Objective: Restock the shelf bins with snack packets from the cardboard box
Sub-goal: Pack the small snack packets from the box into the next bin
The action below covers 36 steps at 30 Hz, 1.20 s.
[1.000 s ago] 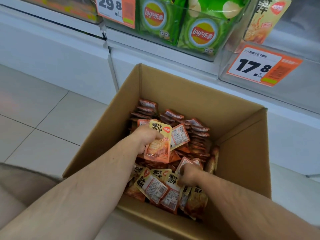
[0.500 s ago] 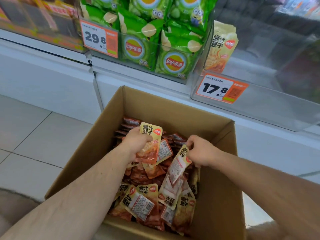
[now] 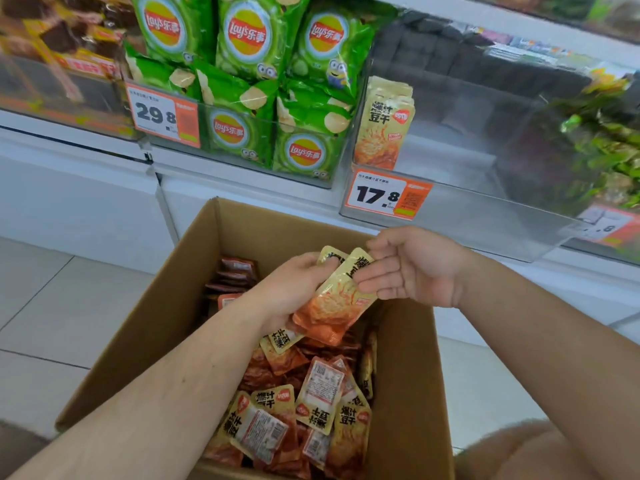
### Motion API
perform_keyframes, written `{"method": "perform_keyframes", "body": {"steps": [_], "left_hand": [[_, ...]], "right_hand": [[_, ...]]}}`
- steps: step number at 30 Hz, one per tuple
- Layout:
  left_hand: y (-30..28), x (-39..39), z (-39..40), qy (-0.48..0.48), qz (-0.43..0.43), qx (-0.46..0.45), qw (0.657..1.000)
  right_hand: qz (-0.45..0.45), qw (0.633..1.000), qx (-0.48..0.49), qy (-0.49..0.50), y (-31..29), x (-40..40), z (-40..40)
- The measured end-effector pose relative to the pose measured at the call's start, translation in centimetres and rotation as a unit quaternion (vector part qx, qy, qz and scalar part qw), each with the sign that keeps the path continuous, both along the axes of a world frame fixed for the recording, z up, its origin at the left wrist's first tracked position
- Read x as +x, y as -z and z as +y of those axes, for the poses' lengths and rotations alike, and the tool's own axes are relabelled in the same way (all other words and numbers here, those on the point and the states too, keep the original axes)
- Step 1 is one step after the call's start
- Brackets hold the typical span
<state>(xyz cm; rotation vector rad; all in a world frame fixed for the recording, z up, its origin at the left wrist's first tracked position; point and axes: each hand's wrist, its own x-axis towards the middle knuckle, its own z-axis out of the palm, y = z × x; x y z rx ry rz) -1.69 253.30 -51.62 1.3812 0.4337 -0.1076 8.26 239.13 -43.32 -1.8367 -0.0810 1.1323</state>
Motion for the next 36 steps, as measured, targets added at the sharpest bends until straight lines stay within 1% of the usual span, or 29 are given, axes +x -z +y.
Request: {"method": "perform_keyframes", "body": {"steps": [2, 4, 7, 9, 10, 11, 13, 15, 16, 19, 21, 26, 30, 36], "left_hand": [[0.2, 0.2, -0.2, 0.013, 0.017, -0.018, 1.0], [0.6, 0.2, -0.4, 0.028, 0.022, -0.032, 0.999], [1.2, 0.3, -0.5, 0.069, -0.032, 0.008, 0.997], [1.3, 0.4, -0.4, 0.061, -0.047, 0.007, 0.997], [1.2, 0.5, -0.3, 0.047, -0.056, -0.002, 0.997], [1.1, 0.5, -0.2, 0.028, -0.064, -0.015, 0.997], [0.7, 0.7, 0.1, 0.002, -0.072, -0.04, 0.997], [0.3, 0.8, 0.2, -0.014, -0.086, -0.061, 0.994], [0.1, 0.9, 0.2, -0.016, -0.093, -0.068, 0.993], [-0.8, 1.1, -0.1, -0.016, -0.12, -0.08, 0.989], [-1.3, 1.3, -0.4, -0.007, -0.135, -0.088, 0.987], [-2.1, 1.6, -1.2, 0.0, -0.136, -0.061, 0.989], [-2.5, 1.8, -1.5, 0.011, -0.139, -0.04, 0.989], [-3.5, 2.6, -2.3, -0.033, -0.167, 0.003, 0.985]], "right_hand": [[0.013, 1.0, 0.006, 0.014, -0.2, 0.1, 0.1], [0.002, 1.0, 0.002, 0.007, -0.3, 0.3, 0.3], [-0.02, 0.999, -0.014, -0.038, 0.0, 0.1, 0.6], [-0.038, 0.997, -0.012, -0.058, 0.1, -0.1, 0.6], [-0.055, 0.997, -0.001, -0.045, 0.1, -0.1, 0.6], [-0.083, 0.996, 0.014, -0.018, -0.1, 0.1, 0.5], [-0.188, 0.981, 0.019, 0.029, -0.6, 0.5, 0.0], [-0.284, 0.958, -0.018, 0.022, -1.2, 0.9, -0.8], [-0.297, 0.954, -0.038, -0.004, -1.3, 0.9, -1.2], [-0.244, 0.962, -0.05, -0.108, -1.1, 0.2, -1.7], [-0.235, 0.962, -0.031, -0.136, -0.5, 0.0, -1.6], [-0.257, 0.961, -0.005, -0.105, 0.0, 0.5, -1.7], [-0.235, 0.969, 0.014, -0.079, -0.3, 0.5, -2.1], [-0.202, 0.977, 0.049, -0.055, -0.6, 1.1, -2.2]]}}
